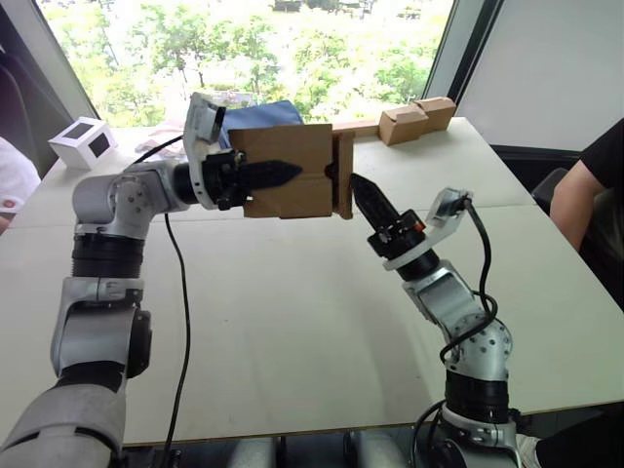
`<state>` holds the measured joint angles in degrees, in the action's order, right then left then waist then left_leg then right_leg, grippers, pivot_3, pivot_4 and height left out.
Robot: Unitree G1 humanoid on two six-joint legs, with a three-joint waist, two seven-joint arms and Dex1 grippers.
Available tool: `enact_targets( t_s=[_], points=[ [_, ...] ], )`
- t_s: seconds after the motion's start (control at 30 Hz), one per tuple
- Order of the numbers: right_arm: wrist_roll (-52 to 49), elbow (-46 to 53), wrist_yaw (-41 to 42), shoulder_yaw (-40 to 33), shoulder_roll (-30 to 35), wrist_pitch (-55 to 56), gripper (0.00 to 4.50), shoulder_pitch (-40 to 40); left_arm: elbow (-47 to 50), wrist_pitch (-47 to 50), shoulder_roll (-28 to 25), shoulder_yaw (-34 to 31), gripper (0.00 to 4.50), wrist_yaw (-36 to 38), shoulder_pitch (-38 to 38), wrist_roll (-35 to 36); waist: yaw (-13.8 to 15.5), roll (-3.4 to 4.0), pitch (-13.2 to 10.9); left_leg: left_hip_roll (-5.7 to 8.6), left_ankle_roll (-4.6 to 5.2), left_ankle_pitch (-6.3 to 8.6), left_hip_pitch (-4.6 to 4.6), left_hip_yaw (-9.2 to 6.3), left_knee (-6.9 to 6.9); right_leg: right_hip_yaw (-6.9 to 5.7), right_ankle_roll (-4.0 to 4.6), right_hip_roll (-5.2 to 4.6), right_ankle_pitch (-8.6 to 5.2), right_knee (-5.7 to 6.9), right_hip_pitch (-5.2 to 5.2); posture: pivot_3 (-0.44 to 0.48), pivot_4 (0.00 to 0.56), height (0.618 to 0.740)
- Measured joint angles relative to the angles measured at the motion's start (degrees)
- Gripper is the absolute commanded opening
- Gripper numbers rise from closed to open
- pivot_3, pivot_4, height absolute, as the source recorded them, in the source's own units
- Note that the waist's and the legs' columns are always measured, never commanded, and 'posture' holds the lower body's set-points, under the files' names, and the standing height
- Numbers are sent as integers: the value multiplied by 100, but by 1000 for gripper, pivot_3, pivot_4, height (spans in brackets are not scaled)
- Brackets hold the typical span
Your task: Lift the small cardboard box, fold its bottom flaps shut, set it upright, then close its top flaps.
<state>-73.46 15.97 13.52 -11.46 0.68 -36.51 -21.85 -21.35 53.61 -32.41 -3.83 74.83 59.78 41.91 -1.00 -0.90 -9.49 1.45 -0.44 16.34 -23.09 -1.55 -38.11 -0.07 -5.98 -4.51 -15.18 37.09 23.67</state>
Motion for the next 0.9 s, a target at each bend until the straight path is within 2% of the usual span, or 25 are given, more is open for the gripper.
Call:
enact_targets(
  t_s=[0.9],
  points=[
    [346, 0, -82, 436, -132, 280, 1940, 78, 186, -66, 59, 121, 0, -16, -168, -146, 3, 0, 0, 0, 0, 0, 0, 0, 0, 0, 0, 1, 0, 0, 0, 0, 150, 737]
  ],
)
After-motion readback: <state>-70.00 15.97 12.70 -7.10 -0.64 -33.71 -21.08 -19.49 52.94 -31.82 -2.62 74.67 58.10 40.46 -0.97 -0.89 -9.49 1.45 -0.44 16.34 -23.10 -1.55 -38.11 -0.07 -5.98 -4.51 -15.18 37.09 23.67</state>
